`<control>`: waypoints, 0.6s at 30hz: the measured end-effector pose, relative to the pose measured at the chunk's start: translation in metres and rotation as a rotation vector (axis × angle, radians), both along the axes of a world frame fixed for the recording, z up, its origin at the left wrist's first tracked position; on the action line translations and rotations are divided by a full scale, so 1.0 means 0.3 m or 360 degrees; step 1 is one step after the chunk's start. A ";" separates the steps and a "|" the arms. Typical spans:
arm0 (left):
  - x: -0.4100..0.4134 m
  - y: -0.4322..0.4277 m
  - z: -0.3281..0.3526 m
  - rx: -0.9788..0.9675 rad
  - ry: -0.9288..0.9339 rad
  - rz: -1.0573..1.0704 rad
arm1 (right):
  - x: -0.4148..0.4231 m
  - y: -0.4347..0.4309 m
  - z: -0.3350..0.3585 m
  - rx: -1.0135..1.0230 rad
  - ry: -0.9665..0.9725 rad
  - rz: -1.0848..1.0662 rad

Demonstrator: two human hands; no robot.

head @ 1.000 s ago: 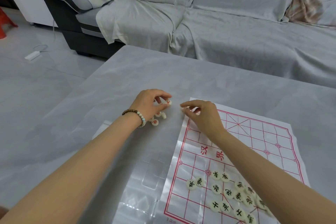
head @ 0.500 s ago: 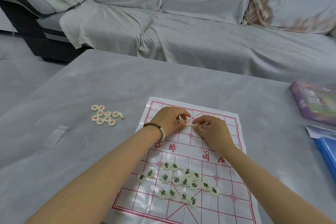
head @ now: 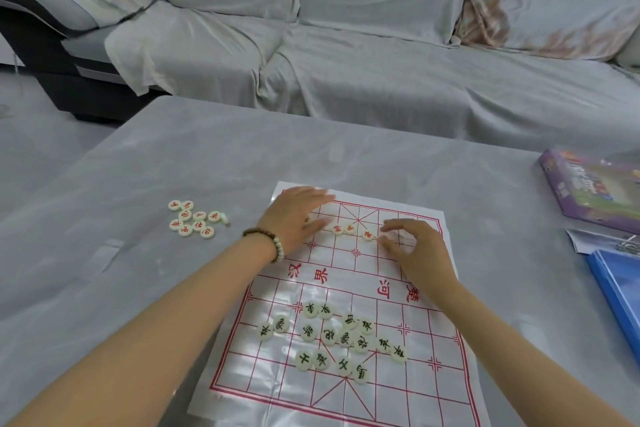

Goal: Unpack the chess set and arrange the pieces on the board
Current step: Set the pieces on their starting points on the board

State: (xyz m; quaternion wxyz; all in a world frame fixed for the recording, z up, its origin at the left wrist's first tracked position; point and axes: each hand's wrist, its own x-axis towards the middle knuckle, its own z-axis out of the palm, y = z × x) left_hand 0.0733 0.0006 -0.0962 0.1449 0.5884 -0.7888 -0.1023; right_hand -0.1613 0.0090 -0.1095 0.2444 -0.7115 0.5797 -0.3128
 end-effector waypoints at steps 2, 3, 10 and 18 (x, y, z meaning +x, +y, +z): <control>0.106 0.024 -0.011 -0.0004 -0.0329 0.0113 | 0.037 -0.008 0.018 -0.0096 0.0004 0.0036; 0.159 0.047 -0.017 0.0038 -0.0435 0.0184 | 0.066 -0.012 0.028 -0.0123 -0.0006 0.0062; 0.365 0.185 -0.063 0.0369 -0.0497 0.0274 | 0.375 -0.020 0.077 -0.0148 0.0001 0.0302; 0.475 0.218 -0.061 0.0300 -0.0081 0.0296 | 0.625 0.002 0.043 -0.0029 0.0062 0.0601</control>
